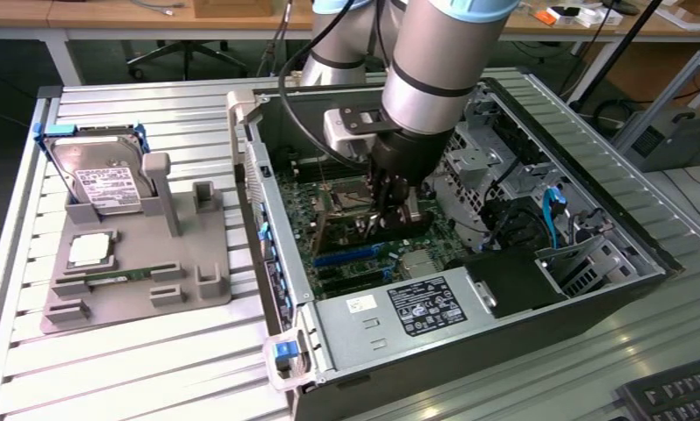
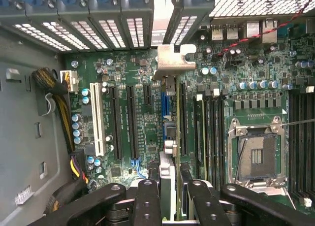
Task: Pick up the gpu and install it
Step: 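Insert the gpu into the slot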
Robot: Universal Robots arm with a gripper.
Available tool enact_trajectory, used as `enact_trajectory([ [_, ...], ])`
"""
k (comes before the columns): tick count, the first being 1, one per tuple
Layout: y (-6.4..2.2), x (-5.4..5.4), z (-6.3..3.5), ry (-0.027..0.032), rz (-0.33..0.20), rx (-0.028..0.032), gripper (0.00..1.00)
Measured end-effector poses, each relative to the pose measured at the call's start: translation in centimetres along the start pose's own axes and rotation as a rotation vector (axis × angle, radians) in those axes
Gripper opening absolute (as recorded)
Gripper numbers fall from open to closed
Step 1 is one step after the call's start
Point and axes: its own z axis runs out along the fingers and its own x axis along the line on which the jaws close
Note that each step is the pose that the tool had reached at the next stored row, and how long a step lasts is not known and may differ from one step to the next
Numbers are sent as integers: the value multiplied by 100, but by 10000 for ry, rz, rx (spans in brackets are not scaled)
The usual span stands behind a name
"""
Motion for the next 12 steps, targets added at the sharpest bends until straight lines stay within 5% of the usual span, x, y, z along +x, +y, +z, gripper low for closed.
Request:
enact_trajectory([
  [12, 150, 9, 17, 45, -1, 3, 27],
])
